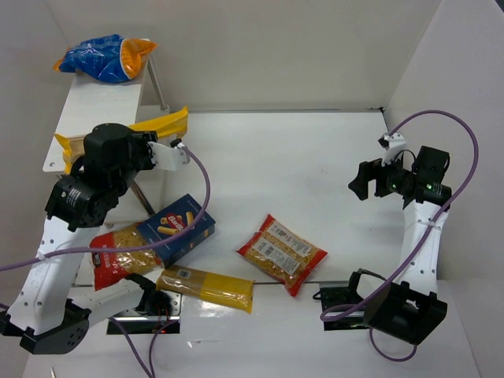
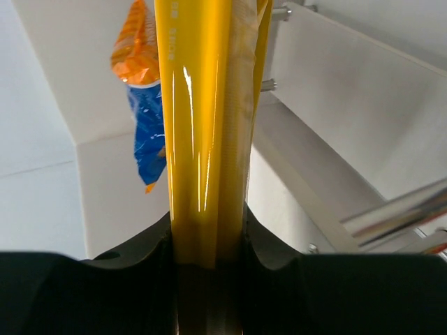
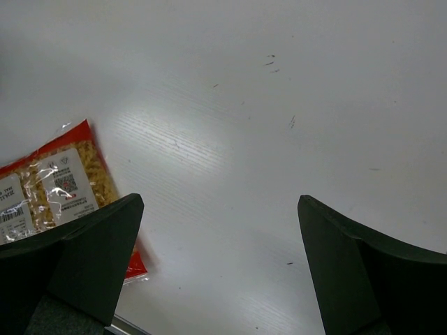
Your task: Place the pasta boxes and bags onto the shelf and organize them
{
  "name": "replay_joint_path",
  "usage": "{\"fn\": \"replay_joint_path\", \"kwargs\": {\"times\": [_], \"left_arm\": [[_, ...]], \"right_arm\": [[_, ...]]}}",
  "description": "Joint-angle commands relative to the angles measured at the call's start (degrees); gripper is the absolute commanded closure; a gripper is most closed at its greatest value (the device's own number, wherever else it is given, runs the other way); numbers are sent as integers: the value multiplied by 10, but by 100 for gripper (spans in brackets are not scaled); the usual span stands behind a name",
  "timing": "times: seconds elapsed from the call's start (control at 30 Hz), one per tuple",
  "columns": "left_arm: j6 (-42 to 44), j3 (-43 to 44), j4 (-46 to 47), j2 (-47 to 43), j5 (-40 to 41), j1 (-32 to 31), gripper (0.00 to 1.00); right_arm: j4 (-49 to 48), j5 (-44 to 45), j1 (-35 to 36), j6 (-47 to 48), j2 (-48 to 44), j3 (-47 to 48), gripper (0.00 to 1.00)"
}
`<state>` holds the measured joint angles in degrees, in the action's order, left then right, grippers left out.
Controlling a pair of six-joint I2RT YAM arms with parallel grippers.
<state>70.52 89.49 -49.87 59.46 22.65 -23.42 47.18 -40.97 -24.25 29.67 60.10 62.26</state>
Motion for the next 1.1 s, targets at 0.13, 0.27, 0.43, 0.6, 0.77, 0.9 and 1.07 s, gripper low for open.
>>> {"fn": "replay_joint_path", "kwargs": {"times": [0.13,0.27,0.43,0.6,0.77,0.9,1.07], "left_arm": [[-6,55,149,15,77,5,100],[-46,62,154,34,109,5,100],[-57,61,172,39,125,23,100],[-91,54,184,58,144,77,100],[-127,41,201,72,165,115,100],[-161,36,214,87,176,132,100],[-194,54,209,118,176,159,100]], "right_arm": [[-22,1,10,6,-16,-9,0],[-22,1,15,6,-16,-14,0],[-32,1,15,6,-16,-26,0],[-38,1,20,6,-16,-26,0],[-38,1,20,6,-10,-31,0],[-38,-5,20,6,-4,-31,0],[-43,-5,20,6,1,-31,0]]}}
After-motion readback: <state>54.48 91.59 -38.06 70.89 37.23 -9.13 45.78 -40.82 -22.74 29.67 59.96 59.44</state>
